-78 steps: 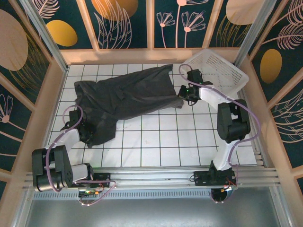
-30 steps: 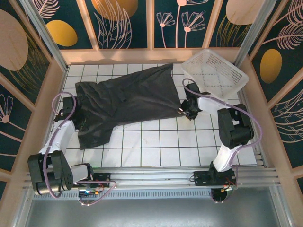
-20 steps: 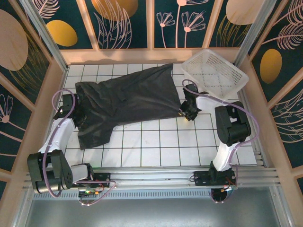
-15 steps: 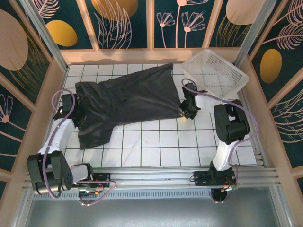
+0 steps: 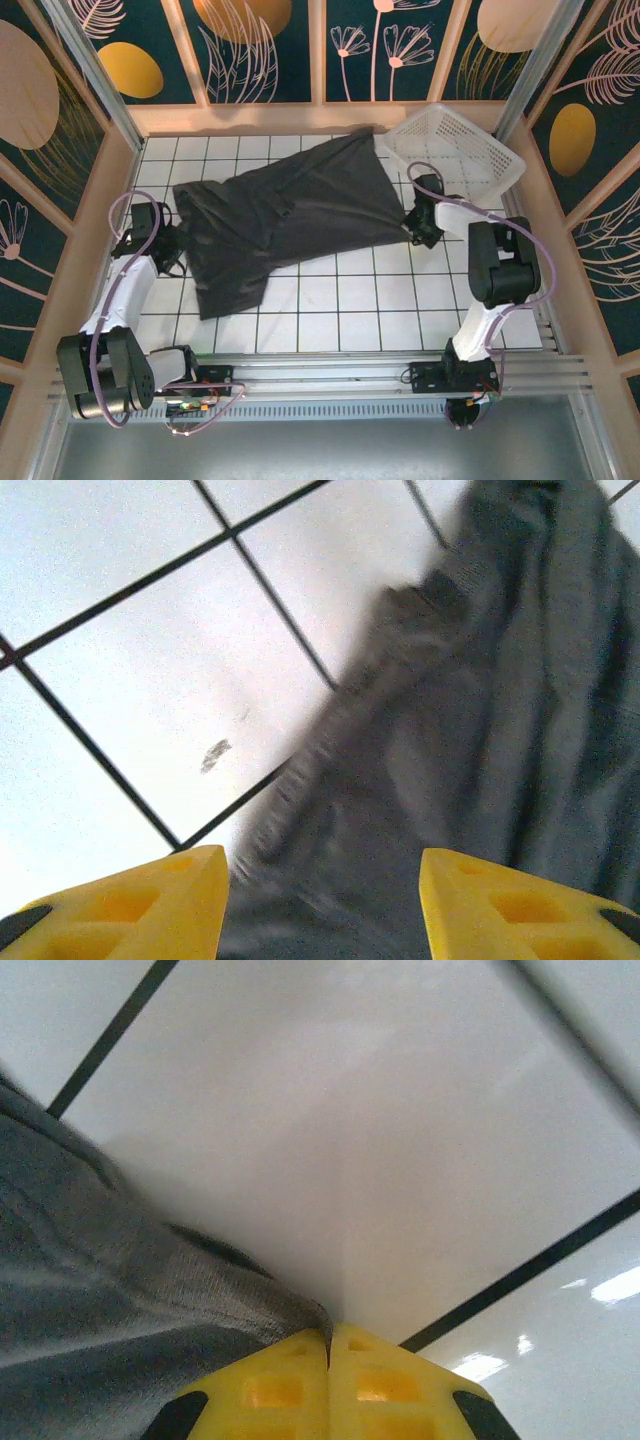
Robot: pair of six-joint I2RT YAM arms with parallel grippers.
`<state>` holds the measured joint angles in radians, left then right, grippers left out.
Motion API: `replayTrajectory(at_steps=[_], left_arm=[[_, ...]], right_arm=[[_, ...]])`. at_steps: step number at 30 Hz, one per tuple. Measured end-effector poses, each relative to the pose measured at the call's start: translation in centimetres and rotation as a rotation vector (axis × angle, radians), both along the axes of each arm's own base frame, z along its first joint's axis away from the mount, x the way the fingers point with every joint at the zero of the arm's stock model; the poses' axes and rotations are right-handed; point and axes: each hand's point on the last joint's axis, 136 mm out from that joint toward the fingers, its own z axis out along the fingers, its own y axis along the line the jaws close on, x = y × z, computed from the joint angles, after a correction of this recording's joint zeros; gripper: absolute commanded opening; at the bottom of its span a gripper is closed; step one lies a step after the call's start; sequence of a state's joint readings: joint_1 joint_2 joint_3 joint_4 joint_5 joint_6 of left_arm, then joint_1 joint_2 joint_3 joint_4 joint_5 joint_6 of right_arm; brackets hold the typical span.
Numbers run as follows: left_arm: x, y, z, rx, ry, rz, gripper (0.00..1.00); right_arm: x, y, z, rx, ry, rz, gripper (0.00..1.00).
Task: Fold and stack the t-shirts
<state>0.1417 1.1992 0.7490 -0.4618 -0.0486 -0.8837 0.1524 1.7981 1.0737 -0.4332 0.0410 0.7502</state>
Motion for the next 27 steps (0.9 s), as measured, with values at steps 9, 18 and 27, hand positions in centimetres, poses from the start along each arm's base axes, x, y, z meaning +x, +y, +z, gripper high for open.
replayTrajectory(at_steps=[9, 18, 27], left_arm=[[-0.4, -2.1, -4.8, -0.097, 0.111, -0.102, 0.5], [-0.9, -3.4, -7.3, -0.155, 0.144, -0.153, 0.45], [-0.8, -3.4, -8.9, -0.161, 0.176, -0.162, 0.0]], right_arm=[[0.1, -0.6, 0.0, -0.031, -0.002, 0.048, 0.0], [0.1, -0.2, 0.0, -0.016, -0.001, 0.062, 0.0], [0.3, 0.8, 0.3, -0.011, -0.003, 0.089, 0.0]])
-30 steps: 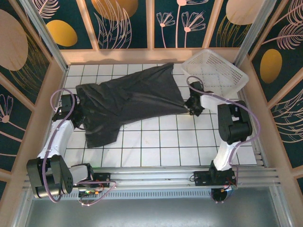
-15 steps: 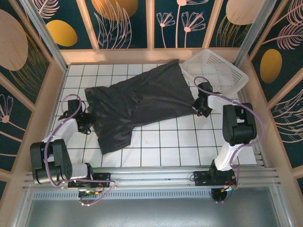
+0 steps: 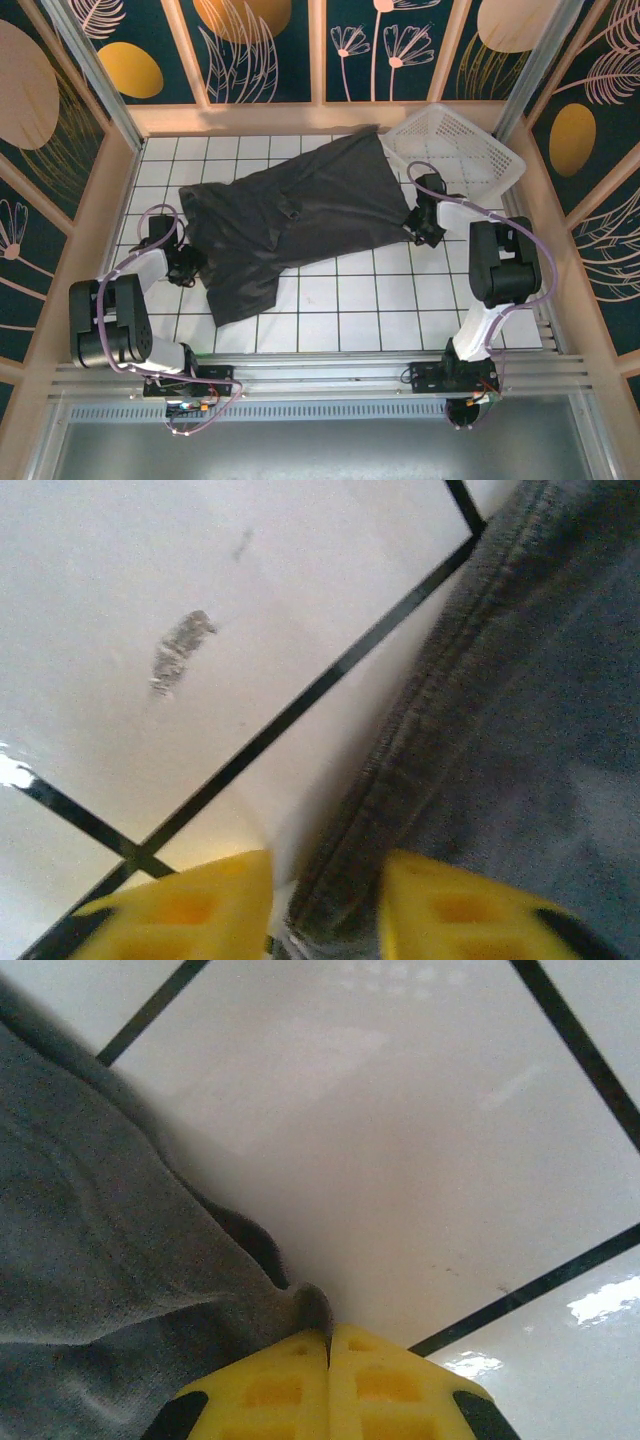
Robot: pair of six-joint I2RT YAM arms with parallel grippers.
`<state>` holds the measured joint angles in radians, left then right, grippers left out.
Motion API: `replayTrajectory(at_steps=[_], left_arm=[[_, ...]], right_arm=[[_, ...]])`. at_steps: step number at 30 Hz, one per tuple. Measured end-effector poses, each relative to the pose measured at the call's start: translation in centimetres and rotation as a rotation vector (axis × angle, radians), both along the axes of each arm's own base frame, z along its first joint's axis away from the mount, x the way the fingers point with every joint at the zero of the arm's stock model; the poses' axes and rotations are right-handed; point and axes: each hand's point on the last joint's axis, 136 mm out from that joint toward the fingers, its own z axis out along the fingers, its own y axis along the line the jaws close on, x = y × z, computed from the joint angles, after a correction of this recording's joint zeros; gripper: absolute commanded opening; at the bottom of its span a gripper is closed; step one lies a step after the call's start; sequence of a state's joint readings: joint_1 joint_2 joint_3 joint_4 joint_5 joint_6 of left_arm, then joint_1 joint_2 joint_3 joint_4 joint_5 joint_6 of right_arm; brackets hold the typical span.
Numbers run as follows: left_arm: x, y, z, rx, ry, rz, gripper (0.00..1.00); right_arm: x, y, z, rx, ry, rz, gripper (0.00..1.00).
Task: Fold and stack the t-shirts
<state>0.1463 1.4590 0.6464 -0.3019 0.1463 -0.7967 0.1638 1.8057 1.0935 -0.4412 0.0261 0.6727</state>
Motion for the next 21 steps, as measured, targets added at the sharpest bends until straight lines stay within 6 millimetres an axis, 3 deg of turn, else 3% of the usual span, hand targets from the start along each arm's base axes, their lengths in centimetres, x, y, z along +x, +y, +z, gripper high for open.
replayTrajectory(at_steps=[4, 8, 11, 13, 17, 21], left_arm=[[0.8, -0.1, 0.1, -0.024, -0.033, 0.019, 0.0], [2.6, -1.3, 0.8, -0.079, -0.101, 0.016, 0.0], [4.1, -2.3, 1.9, -0.125, -0.151, 0.01, 0.0], [5.1, -2.9, 2.8, -0.154, -0.19, 0.007, 0.0], [6.6, -4.2, 4.2, -0.211, -0.244, -0.006, 0.0], [7.2, -5.1, 5.0, -0.252, -0.263, -0.014, 0.0]], right_arm=[[2.1, 2.8, 1.0, -0.012, -0.018, 0.12, 0.0], [7.8, 7.3, 2.8, -0.028, -0.12, 0.25, 0.0], [11.5, 8.6, 3.8, -0.043, -0.172, 0.27, 0.0], [13.7, 7.9, 3.9, -0.065, -0.191, 0.251, 0.0], [17.3, 4.3, 4.1, -0.097, -0.207, 0.169, 0.0], [18.4, 1.3, 4.8, -0.109, -0.211, 0.126, 0.0]])
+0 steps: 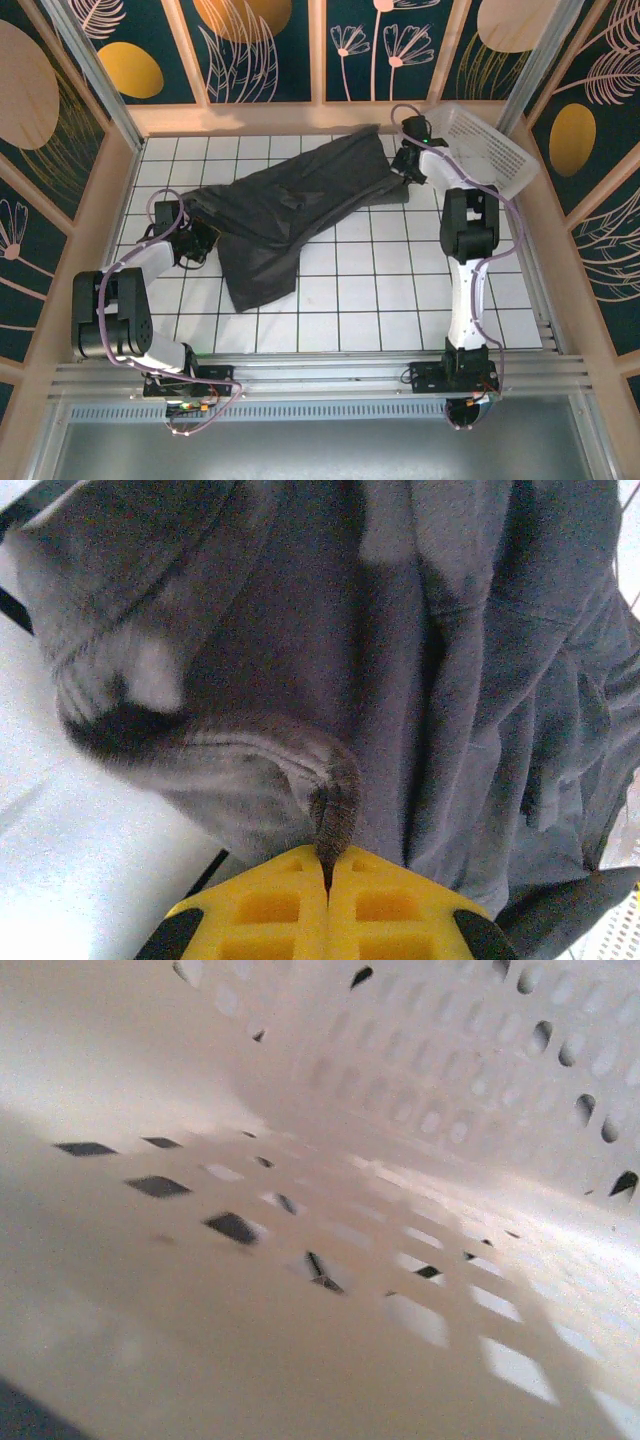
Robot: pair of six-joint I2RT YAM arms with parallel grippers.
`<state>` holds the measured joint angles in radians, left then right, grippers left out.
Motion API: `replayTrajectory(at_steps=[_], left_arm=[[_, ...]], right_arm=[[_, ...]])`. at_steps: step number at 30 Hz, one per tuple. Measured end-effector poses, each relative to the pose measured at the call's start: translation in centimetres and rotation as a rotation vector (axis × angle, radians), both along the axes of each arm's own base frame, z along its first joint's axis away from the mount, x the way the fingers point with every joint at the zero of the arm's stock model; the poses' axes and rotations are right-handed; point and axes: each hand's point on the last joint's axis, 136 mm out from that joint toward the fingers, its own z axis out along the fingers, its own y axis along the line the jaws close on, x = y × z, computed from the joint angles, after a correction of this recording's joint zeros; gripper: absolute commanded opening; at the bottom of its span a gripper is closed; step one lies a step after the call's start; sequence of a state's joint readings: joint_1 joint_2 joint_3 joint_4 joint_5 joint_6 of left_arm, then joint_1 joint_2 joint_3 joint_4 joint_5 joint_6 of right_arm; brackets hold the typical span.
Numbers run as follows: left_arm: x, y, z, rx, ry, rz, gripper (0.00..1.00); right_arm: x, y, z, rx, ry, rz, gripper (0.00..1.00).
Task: Fold and stack the t-shirts
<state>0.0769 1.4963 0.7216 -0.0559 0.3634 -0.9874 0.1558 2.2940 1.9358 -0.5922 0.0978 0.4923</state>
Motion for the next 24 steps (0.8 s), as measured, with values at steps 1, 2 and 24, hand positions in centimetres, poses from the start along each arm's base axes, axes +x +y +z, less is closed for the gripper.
replayTrajectory(at_steps=[1, 2, 24], left_arm=[[0.2, 0.0, 0.2, -0.003, -0.004, 0.001, 0.0], [0.3, 0.0, 0.5, -0.004, -0.008, 0.004, 0.0], [1.2, 4.9, 43.8, 0.064, -0.921, 0.33, 0.0]], right_arm=[[0.1, -0.2, 0.2, -0.004, -0.004, 0.004, 0.0], [0.1, -0.1, 0.4, -0.006, -0.007, 0.01, 0.0], [-12.1, 2.1, 42.5, 0.2, -0.938, 0.107, 0.0]])
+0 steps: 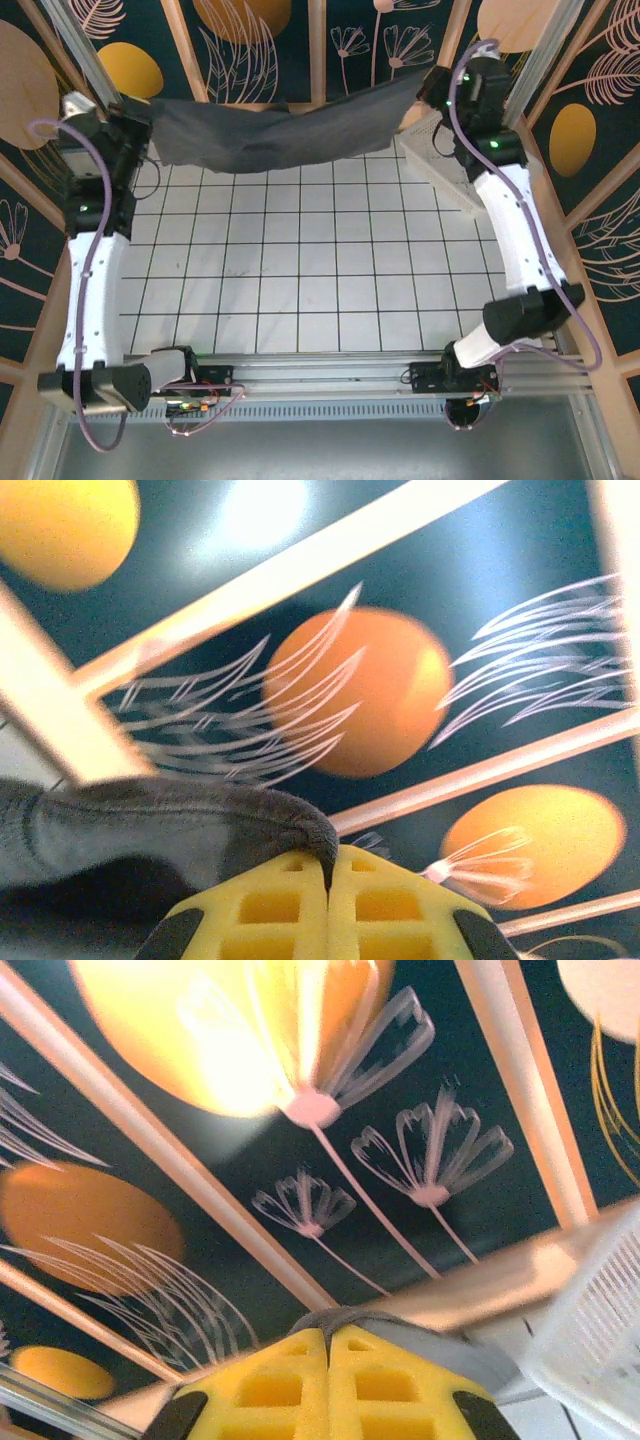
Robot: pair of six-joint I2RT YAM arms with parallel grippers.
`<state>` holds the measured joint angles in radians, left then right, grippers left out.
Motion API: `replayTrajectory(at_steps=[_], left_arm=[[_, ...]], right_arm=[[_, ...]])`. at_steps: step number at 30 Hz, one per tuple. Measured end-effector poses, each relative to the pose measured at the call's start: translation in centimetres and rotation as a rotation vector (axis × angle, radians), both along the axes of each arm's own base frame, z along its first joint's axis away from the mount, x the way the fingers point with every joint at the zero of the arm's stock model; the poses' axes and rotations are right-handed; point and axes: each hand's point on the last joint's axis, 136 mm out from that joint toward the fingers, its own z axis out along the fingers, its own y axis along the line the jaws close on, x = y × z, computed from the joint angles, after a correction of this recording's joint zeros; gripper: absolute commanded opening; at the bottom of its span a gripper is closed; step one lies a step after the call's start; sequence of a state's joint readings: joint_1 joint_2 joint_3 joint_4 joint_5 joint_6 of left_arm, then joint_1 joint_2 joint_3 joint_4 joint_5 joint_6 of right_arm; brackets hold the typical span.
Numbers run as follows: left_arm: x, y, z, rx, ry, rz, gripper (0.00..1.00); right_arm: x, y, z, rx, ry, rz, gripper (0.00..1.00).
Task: Fold and stack the t-shirts
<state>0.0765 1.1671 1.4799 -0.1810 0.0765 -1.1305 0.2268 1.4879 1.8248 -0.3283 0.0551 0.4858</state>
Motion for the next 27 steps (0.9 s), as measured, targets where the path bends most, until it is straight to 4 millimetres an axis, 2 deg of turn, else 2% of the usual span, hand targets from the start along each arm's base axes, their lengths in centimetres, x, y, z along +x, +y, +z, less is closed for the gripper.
replayTrajectory(at_steps=[3, 5, 8, 11, 13, 15, 19, 22, 25, 27], left_arm=[[-3.6, 0.6, 5.2, 0.009, -0.107, 0.049, 0.0], [-5.5, 0.8, 8.0, 0.015, -0.151, 0.071, 0.0], [-7.4, 0.9, 11.8, 0.022, -0.215, 0.09, 0.0], [-8.0, 0.9, 13.2, 0.026, -0.232, 0.092, 0.0], [-7.0, 0.9, 12.6, 0.025, -0.201, 0.088, 0.0], [-5.2, 1.0, 11.3, 0.027, -0.151, 0.081, 0.0], [1.1, 1.4, 6.1, 0.036, 0.01, 0.054, 0.0], [5.7, 2.5, 0.5, 0.026, 0.147, 0.034, 0.0], [8.6, 3.5, -3.4, 0.007, 0.233, 0.01, 0.0], [10.0, 4.0, -4.3, -0.003, 0.256, -0.011, 0.0]], right_arm=[[-3.5, -0.9, 3.2, 0.032, -0.086, 0.005, 0.0], [-5.5, -1.7, 5.1, 0.051, -0.134, 0.001, 0.0], [-7.9, -2.7, 7.3, 0.083, -0.197, 0.0, 0.0], [-8.8, -3.2, 8.6, 0.114, -0.233, 0.012, 0.0], [-8.4, -3.2, 8.6, 0.132, -0.233, 0.022, 0.0], [-7.0, -2.9, 7.9, 0.14, -0.21, 0.041, 0.0], [-2.3, -1.2, 5.1, 0.157, -0.131, 0.102, 0.0], [1.5, 0.2, 1.8, 0.171, -0.051, 0.145, 0.0], [4.8, 1.2, -1.5, 0.181, 0.027, 0.178, 0.0], [6.3, 1.7, -2.4, 0.189, 0.056, 0.191, 0.0]])
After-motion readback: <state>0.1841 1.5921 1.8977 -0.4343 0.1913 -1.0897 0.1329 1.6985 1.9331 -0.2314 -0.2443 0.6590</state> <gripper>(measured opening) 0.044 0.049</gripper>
